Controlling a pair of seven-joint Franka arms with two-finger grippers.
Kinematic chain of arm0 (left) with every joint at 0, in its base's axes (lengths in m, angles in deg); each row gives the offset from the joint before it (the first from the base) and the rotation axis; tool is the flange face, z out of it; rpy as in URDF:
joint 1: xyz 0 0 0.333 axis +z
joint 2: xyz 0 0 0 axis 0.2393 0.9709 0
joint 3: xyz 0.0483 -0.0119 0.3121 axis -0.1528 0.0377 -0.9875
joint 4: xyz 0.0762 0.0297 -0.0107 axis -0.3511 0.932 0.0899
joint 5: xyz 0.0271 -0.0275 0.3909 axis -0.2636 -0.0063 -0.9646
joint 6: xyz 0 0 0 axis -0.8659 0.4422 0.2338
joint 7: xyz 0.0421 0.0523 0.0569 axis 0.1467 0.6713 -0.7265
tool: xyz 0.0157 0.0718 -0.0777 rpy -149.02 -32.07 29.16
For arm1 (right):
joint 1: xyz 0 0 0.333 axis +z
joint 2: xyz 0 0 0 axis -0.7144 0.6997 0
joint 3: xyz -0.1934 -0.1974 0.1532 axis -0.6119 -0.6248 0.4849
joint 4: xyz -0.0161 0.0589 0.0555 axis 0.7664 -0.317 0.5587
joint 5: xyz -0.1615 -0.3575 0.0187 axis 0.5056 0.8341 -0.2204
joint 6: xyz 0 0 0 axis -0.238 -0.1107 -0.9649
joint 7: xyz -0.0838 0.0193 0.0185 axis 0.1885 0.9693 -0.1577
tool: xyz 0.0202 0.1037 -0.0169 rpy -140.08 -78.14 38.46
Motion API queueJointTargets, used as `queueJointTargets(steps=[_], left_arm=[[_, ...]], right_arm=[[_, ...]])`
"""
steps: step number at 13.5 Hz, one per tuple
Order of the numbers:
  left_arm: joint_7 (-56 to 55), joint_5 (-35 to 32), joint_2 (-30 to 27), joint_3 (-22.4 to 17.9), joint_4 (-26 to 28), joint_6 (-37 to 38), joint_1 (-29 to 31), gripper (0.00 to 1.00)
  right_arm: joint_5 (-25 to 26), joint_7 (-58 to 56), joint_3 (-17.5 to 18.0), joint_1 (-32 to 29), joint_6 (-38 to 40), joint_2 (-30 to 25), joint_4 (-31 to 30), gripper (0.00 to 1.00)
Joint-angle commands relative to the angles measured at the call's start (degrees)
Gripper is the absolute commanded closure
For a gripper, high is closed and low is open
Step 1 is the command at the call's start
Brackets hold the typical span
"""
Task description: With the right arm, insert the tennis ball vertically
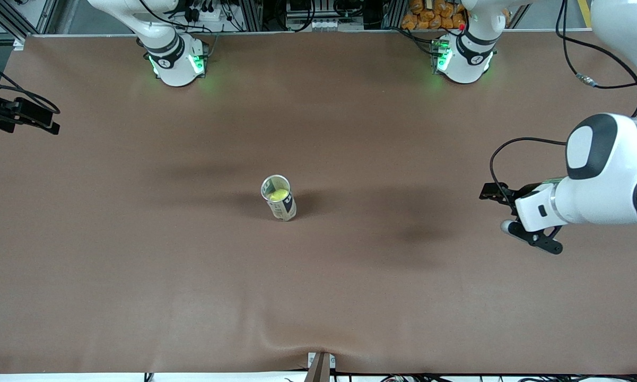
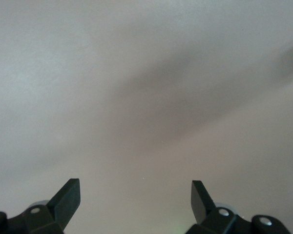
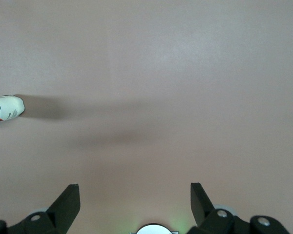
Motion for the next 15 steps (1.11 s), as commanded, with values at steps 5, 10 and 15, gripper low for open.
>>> queueJointTargets(steps=[5, 10, 15], left_arm=[[-5.6, -1.0, -9.7, -16.7, 0.6, 2.9, -10.6, 0.00], [-8.5, -0.2, -14.7, -26.0, 0.7, 3.0, -14.3, 0.00], [-16.7, -1.6, -22.6, -26.2, 3.6, 6.9, -13.8, 0.00]], right_arm=[[0.2, 0.5, 0.5, -0.9, 0.5, -0.4, -0.1, 0.00], [0.2, 0.4, 0.7, -0.6, 0.1, -0.4, 0.0, 0.00], [0.2, 0.4, 0.7, -0.5, 0.1, -0.4, 0.0, 0.00]])
